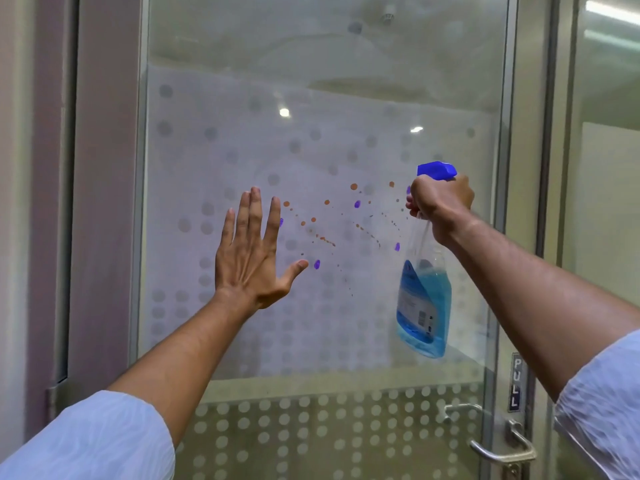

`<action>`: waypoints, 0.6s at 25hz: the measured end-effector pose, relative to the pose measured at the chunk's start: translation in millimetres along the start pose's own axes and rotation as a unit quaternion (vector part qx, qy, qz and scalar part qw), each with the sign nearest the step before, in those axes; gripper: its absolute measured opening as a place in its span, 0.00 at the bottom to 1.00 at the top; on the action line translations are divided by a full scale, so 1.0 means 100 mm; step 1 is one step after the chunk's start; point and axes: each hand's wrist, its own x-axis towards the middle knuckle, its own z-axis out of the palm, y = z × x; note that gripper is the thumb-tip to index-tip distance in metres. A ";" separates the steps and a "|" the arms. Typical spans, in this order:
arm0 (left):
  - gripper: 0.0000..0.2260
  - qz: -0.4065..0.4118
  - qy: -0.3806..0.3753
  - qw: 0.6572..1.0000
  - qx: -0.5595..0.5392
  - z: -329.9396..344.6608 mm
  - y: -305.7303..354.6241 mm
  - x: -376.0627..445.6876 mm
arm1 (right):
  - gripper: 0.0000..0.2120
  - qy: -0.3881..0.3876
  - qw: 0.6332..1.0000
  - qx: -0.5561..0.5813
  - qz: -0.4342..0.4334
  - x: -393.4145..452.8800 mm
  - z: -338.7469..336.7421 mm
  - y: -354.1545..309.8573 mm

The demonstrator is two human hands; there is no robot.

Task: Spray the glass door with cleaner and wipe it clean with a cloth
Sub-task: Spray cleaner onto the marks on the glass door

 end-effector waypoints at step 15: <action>0.41 0.075 -0.163 0.939 -0.294 0.32 1.17 -0.81 | 0.13 -0.099 0.991 0.054 0.070 -0.36 -0.28 0.93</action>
